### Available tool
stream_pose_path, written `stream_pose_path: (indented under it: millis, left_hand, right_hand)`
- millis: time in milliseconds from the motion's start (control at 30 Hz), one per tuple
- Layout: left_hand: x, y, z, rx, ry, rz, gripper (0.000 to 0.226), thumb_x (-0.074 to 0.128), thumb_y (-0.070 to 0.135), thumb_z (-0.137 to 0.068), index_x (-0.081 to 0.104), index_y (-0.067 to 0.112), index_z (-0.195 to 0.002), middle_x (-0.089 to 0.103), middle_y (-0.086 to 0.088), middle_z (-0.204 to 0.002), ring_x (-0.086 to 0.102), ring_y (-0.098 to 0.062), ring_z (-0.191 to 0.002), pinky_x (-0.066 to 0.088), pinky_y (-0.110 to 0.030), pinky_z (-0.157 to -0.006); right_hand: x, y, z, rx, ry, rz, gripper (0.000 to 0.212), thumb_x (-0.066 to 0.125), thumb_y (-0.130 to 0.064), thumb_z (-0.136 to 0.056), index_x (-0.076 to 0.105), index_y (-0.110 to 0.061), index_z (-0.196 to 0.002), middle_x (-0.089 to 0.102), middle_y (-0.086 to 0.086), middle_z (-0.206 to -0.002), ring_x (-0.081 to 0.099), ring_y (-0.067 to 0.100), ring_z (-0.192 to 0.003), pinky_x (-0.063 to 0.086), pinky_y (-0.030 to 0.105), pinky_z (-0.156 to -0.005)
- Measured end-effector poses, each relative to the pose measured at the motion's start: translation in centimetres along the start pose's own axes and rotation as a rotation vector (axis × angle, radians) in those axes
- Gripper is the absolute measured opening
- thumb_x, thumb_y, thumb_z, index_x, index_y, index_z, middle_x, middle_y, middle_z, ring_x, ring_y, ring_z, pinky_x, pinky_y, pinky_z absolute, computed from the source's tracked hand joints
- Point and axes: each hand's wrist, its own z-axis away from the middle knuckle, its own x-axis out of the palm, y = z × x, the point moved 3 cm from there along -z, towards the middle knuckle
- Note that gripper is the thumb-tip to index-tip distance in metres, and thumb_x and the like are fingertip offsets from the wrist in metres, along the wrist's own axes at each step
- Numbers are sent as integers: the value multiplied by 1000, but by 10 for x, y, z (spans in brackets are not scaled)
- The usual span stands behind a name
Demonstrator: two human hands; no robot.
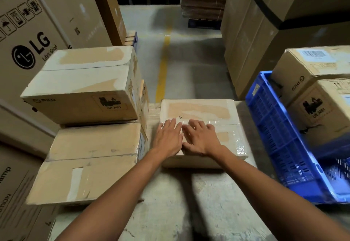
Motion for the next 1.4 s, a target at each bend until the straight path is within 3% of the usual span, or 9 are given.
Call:
stream_pose_path:
  millis: [133, 267, 433, 733, 867, 1000, 1200, 1300, 1400]
  left_hand:
    - [-15, 2, -26, 14, 62, 71, 36, 37, 29, -100, 51, 18, -132, 44, -13, -144, 38, -26, -132, 31, -42, -113]
    - [-1, -9, -43, -2, -103, 102, 61, 26, 44, -106, 10, 19, -160, -7, -8, -167, -7, -25, -154, 1, -44, -125]
    - [5, -10, -46, 13, -129, 47, 63, 20, 47, -106, 0, 20, -160, -13, -7, -166, -12, -24, -153, -4, -43, -124]
    - [13, 19, 5, 4, -7, 210, 55, 18, 34, -106, 24, 15, -157, 10, -6, -167, 3, -21, -155, 1, -39, -125]
    - [12, 46, 31, 63, 186, 389, 55, 27, 28, -94, 66, 9, -128, 60, -11, -139, 50, -28, -136, 34, -41, -116]
    - [17, 67, 41, 128, 237, 406, 44, 42, 24, -88, 74, 7, -112, 71, -9, -121, 64, -28, -118, 50, -42, -102]
    - [8, 69, 25, 136, 261, 259, 39, 41, 28, -85, 77, 13, -89, 73, -4, -99, 68, -24, -97, 52, -37, -90]
    - [3, 71, 0, 122, 122, 241, 38, 41, 26, -96, 67, 15, -123, 59, -8, -137, 49, -27, -132, 33, -42, -114]
    - [9, 71, -16, 97, 4, 219, 52, 33, 27, -105, 31, 19, -156, 18, -4, -166, 11, -22, -154, 9, -43, -125]
  right_hand:
    - [-17, 5, -28, 12, -33, 61, 67, 42, -64, -91, 40, -20, -142, 39, 14, -144, 36, 31, -131, 39, 51, -98]
    - [-5, 19, -43, 16, -150, 73, 87, 30, -73, -94, 2, -26, -161, -5, 14, -168, -1, 33, -155, 15, 63, -118]
    - [2, 24, -44, 11, -208, 89, 90, 17, -81, -90, -14, -31, -159, -22, 10, -165, -17, 29, -154, 1, 62, -121]
    - [23, -1, 31, 103, 170, -99, 79, 18, -63, -93, 40, -17, -153, 28, 17, -163, 21, 32, -153, 19, 57, -120]
    - [34, -1, 60, 186, 341, -174, 59, 39, -47, -90, 59, -15, -136, 49, 16, -150, 43, 34, -142, 33, 58, -113]
    - [35, 16, 81, 244, 483, -169, 50, 44, -43, -88, 70, -14, -118, 63, 12, -134, 57, 32, -129, 44, 55, -105]
    - [16, 33, 64, 182, 376, -85, 36, 41, -41, -89, 69, -18, -91, 67, 5, -101, 62, 31, -93, 47, 39, -71]
    - [6, 44, 46, 175, 271, -123, 35, 47, -40, -97, 63, -16, -117, 59, 11, -125, 55, 33, -117, 46, 44, -88]
    - [8, 49, 37, 166, 55, -114, 68, 16, -49, -99, 28, -15, -157, 21, 10, -166, 17, 30, -154, 20, 48, -121]
